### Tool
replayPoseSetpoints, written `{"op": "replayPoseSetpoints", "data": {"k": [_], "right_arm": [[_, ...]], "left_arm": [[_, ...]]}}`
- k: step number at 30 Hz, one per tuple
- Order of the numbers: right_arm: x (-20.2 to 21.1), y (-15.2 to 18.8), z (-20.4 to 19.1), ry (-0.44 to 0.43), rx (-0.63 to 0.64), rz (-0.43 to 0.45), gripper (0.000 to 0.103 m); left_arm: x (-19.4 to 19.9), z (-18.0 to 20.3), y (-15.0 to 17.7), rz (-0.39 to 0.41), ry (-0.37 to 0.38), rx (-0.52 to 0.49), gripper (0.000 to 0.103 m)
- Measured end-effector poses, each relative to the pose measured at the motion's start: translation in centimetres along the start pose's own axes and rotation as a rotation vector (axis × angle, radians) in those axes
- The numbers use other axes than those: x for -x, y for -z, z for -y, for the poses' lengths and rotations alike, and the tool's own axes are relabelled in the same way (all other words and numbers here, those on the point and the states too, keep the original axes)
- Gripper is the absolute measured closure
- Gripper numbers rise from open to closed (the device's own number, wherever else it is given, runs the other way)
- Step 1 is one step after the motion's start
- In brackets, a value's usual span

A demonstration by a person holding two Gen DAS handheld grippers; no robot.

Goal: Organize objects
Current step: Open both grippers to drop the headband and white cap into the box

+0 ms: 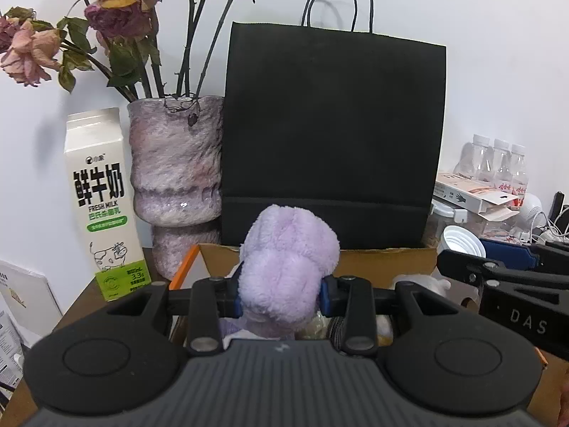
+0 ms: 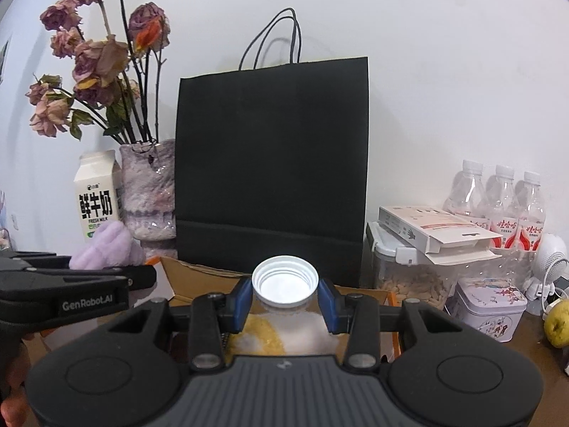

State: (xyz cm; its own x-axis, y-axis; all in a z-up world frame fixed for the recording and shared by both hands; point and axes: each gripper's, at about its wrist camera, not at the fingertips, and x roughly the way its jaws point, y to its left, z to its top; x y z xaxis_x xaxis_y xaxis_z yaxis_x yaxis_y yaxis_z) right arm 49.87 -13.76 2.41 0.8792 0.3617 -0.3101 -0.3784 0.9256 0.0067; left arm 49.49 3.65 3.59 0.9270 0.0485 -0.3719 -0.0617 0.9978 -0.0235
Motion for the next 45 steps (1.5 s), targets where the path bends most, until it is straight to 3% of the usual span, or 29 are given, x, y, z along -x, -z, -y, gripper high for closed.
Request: {"op": "replayPoseSetpoints", "data": {"k": [7,10,12,13,14,15,17,33,45], "right_arm": [[-1.5,0.0,0.2,0.000,0.003,-0.024,0.064],[-1.7,0.1,0.1,-0.005,0.003,-0.030,0.064],[-1.7,0.2,0.1,-0.012,0.000,-0.035,0.054],[-1.7,0.2,0.2,-0.014,-0.007,-0.034,0.035],[-1.6,0.3,0.2,-0.011,-0.010,-0.032,0.013],[-1.6,0.3,0.2,-0.007,-0.011,-0.031,0.005],[-1.5,0.4,0.2,-0.001,-0.012,-0.027,0.001],[-1.5,0.7,-0.1,-0.010,-0.017,-0.051,0.000],[1.7,1.4,-1.1,-0.021,0.021,-0.049,0.000]], "left_arm": [[-1.9,-0.1,0.0,-0.016,-0.010,0.002,0.066],[-1.9,-0.3,0.1,-0.012,-0.013,0.010,0.059],[-1.8,-0.4,0.1,0.001,-0.029,0.015,0.045],[-1.7,-0.4,0.1,0.006,-0.037,0.013,0.038],[-1.6,-0.4,0.1,0.014,-0.045,0.013,0.021],[-1.5,-0.5,0.1,0.025,-0.053,0.014,0.008],[-1.2,-0.7,0.0,0.051,-0.081,0.023,0.000],[-0.2,-1.0,0.5,0.066,-0.092,0.041,0.000],[3.8,-1.9,1.8,0.067,-0.088,0.034,0.000]]}}
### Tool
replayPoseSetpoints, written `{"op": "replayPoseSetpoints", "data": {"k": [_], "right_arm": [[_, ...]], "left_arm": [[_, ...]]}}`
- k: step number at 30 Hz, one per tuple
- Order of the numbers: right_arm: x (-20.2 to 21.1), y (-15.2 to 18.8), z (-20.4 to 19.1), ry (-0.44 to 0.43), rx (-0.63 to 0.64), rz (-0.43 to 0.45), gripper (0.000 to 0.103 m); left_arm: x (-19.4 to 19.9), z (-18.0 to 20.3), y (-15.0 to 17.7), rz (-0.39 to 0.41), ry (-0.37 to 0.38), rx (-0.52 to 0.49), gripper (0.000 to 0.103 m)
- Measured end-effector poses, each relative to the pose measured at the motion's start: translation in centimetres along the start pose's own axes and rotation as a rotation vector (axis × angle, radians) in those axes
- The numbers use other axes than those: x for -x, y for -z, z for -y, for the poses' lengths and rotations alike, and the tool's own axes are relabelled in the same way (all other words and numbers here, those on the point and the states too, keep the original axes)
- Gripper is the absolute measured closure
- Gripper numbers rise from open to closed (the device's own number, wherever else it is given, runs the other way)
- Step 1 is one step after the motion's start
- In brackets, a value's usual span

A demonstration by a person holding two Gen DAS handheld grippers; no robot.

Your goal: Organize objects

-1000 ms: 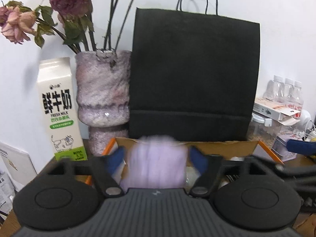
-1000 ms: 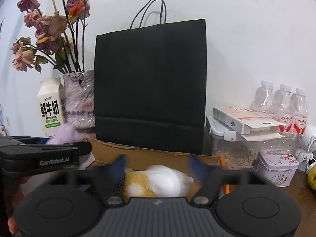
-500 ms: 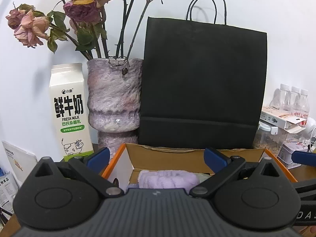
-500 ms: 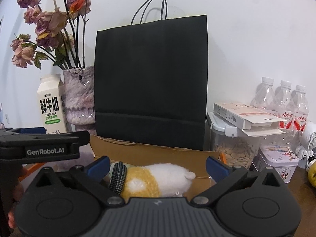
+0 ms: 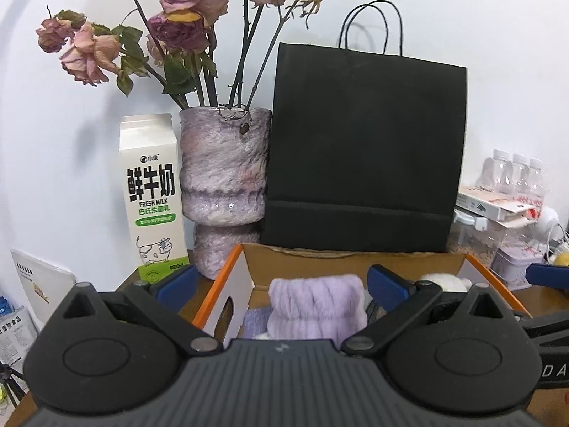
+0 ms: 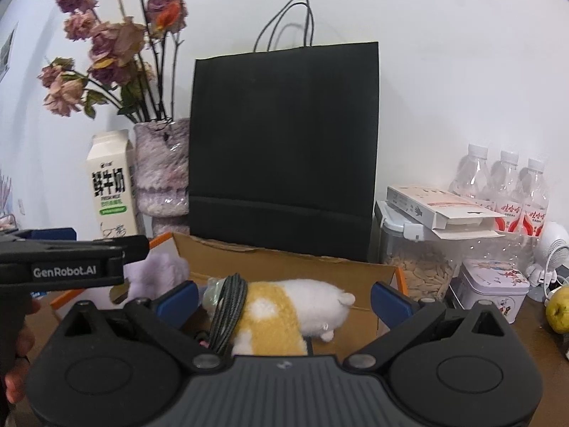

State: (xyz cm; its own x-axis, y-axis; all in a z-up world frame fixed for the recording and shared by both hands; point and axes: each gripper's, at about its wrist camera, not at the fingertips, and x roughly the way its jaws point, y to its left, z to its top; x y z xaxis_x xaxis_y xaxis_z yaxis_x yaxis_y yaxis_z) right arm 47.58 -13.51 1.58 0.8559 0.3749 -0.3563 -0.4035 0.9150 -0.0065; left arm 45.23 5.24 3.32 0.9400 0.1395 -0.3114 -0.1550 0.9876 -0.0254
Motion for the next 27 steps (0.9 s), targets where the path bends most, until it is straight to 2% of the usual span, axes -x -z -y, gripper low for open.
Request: {"op": "replayPoseSetpoints", "data": {"k": [27], "right_arm": [[12.1,4.4,-2.1,-0.005,-0.027,-0.024,0.000]], "left_arm": [[12.9,-1.2,4.7,-0.058,0.025,0.001,0.000]]}}
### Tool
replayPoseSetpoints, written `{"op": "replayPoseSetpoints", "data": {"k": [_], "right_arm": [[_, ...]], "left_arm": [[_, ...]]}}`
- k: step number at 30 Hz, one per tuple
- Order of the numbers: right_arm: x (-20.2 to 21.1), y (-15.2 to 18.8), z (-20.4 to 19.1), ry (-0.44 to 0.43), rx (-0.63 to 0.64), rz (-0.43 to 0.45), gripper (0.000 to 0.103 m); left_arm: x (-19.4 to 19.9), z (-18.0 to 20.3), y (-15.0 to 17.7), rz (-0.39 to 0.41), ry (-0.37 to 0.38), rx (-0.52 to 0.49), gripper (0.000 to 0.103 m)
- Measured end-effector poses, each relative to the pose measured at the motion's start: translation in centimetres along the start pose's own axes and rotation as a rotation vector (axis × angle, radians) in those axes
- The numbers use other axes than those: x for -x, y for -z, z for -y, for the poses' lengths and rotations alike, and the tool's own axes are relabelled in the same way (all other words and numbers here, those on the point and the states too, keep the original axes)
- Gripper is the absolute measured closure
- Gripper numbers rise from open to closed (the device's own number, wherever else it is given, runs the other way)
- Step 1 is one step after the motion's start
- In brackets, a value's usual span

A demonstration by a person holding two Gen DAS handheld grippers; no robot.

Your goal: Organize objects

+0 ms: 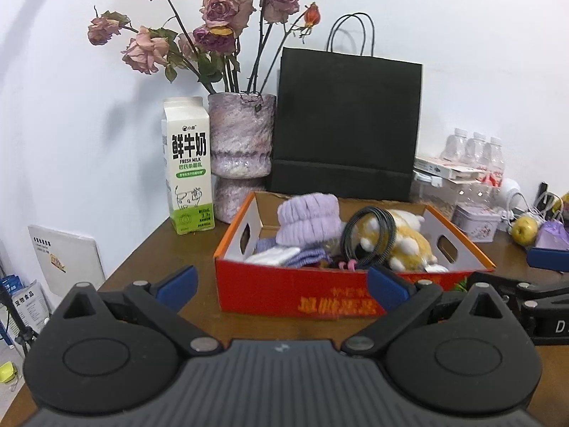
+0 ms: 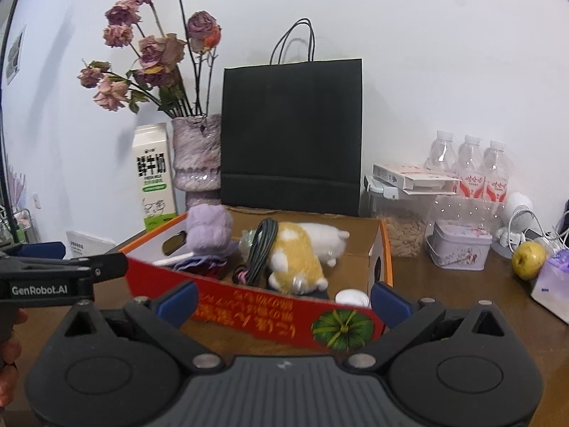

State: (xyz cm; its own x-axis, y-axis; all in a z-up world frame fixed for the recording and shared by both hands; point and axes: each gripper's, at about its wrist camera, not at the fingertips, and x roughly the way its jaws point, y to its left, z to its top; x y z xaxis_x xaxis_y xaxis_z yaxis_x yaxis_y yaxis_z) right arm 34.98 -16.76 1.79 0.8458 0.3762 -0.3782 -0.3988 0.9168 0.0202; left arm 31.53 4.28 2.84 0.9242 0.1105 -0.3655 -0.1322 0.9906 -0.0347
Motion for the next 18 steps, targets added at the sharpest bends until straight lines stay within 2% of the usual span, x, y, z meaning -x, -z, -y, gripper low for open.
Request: {"op": "replayPoseSetpoints", "data": {"k": [18], "right_arm": [[10.4,3.9,-2.5,0.002,-0.024,-0.028,0.000]], "left_arm": [[11.1,-0.6,4.0,-0.064,-0.012,-0.007,0.000]]}}
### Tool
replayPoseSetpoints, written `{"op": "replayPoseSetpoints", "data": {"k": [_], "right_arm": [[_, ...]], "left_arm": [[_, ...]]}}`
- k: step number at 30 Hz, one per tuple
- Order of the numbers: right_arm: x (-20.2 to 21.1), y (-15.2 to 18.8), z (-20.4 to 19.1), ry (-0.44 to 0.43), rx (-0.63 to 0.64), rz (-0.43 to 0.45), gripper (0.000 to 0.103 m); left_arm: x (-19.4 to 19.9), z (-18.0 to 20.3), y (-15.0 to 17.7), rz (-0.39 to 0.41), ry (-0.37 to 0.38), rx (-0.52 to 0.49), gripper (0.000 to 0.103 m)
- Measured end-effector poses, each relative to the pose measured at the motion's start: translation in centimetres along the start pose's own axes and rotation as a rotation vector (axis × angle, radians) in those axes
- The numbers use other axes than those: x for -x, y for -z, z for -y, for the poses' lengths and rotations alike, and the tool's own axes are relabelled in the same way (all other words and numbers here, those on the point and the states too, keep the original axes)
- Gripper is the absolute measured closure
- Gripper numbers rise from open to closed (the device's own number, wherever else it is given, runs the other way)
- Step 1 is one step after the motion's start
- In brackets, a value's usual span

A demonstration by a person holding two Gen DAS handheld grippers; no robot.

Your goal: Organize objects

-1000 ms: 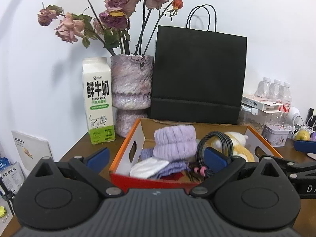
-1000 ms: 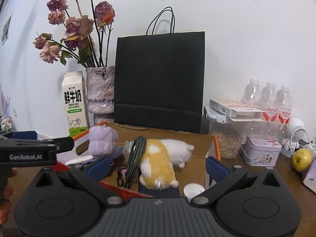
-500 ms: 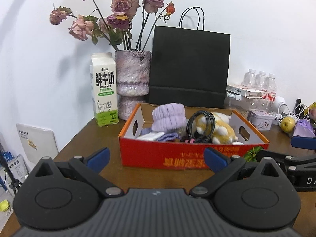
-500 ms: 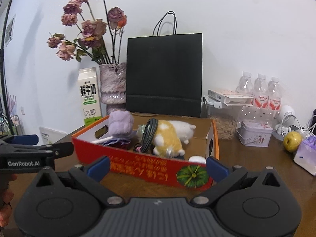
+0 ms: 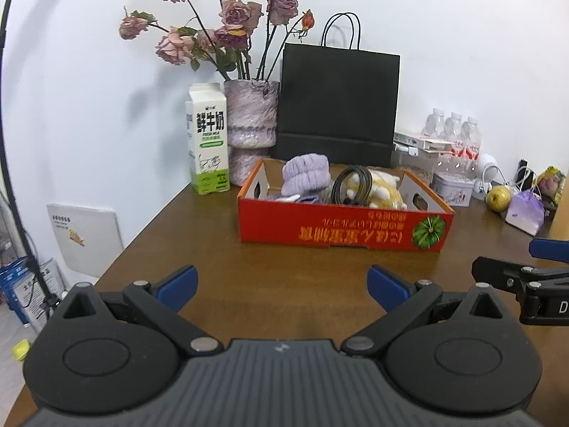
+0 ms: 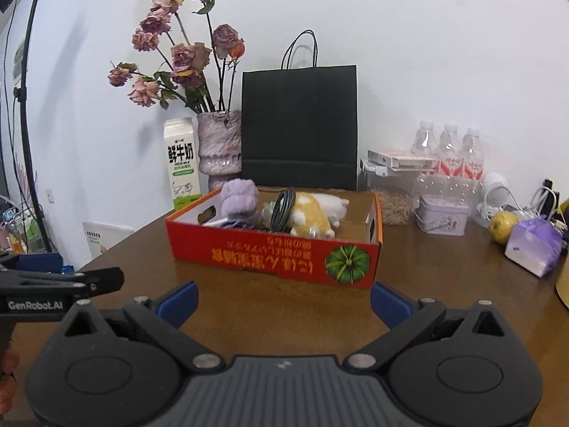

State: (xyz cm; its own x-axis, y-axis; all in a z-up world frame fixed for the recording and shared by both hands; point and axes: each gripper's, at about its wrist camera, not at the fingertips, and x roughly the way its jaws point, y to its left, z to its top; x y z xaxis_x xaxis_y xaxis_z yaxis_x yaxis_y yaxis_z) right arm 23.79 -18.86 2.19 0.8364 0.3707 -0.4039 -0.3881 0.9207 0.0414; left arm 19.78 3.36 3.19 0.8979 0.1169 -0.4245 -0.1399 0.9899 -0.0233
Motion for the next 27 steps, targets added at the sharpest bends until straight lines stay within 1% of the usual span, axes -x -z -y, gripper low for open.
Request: {"op": "replayPoseSetpoints", "data": {"k": [4,7,14,19,27], "right_arm": [[2.3,1.1,-0.4,0.003,-0.008,-0.010,0.000],[3.9,1.7,-0.7,0.005,-0.010,-0.013,0.000],[7.2,2.3,-1.4,0.018,-0.007,-0.008,0.000],[8.5,2.4,-1.7,0.024,-0.004,-0.003,0.000],[8.7,2.4,-2.0,0.017,0.005,-0.008,0.000]], "left_arm": [[2.5,-0.2,0.8,-0.013,-0.011,-0.012,0.000],[4.3,-0.3,1.5,-0.023,-0.003,-0.007,0.000],[7.1,-0.7,2.4,-0.054,-0.003,0.014,0.000],[8.2,-1.0,2.6,-0.056,-0.007,0.017,0.000],[8.2,-1.1,2.6,-0.065,-0.013,0.017,0.000]]}}
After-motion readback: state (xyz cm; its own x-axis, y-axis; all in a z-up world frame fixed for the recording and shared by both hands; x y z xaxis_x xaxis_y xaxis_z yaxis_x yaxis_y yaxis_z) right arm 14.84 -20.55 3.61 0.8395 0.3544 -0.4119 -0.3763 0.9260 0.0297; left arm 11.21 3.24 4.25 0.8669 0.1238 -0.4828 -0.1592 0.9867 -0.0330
